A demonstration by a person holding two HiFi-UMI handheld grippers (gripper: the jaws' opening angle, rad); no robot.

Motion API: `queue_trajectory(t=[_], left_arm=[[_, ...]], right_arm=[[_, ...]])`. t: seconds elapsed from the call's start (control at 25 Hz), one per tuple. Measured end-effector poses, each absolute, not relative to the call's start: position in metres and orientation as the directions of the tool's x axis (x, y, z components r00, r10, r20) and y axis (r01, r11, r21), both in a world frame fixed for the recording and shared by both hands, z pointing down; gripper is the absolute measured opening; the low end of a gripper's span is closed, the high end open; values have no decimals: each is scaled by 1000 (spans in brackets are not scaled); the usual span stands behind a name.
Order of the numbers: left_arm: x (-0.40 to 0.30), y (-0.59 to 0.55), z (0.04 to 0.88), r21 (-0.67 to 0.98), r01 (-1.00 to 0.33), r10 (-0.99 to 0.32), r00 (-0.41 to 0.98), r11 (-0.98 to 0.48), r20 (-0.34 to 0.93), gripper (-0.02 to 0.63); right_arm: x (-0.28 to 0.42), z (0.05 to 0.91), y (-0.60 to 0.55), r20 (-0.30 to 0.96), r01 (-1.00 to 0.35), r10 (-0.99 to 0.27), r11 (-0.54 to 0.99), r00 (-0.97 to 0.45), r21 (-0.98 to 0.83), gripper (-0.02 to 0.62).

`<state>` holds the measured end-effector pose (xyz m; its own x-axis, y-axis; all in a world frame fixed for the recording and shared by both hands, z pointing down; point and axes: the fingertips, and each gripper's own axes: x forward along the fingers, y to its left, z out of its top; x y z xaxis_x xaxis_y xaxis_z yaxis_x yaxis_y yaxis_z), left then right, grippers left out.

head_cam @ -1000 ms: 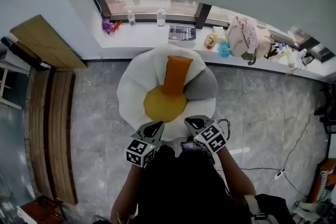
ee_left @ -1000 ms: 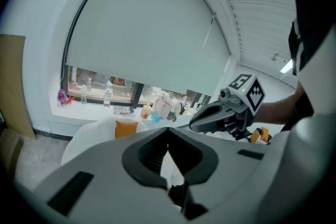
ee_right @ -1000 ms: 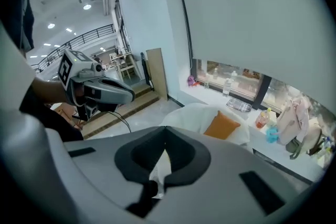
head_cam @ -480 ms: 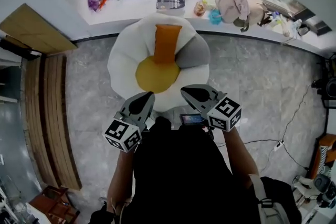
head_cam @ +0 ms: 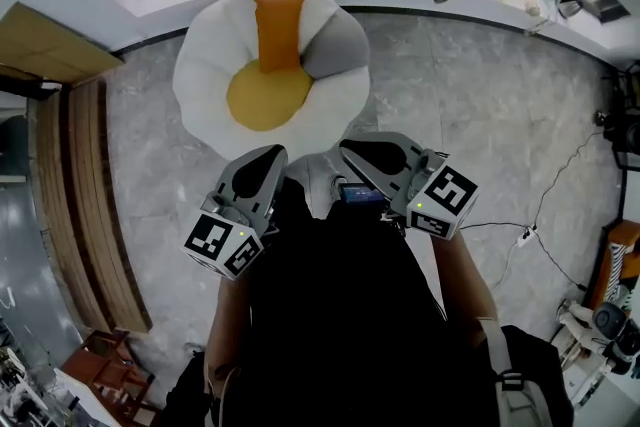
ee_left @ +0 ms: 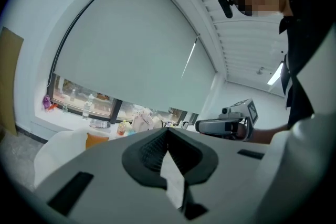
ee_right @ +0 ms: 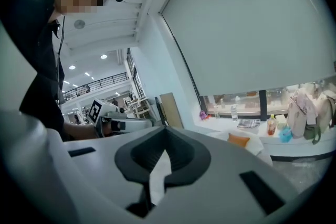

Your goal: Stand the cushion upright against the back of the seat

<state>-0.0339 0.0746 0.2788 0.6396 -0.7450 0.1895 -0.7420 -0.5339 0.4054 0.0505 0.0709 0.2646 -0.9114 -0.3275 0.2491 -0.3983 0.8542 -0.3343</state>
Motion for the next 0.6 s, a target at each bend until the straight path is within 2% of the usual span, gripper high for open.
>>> queue_trajectory(t=[0.32, 0.6], left_arm=[[30, 120, 275, 443, -745, -767, 617, -498, 175, 13], [56, 146, 265, 411, -782, -801, 572, -468, 175, 13]], right_arm=[[126, 263, 109, 202, -372, -318, 858, -926, -354, 17], [157, 260, 126, 181, -332, -285, 879, -941, -342, 17]])
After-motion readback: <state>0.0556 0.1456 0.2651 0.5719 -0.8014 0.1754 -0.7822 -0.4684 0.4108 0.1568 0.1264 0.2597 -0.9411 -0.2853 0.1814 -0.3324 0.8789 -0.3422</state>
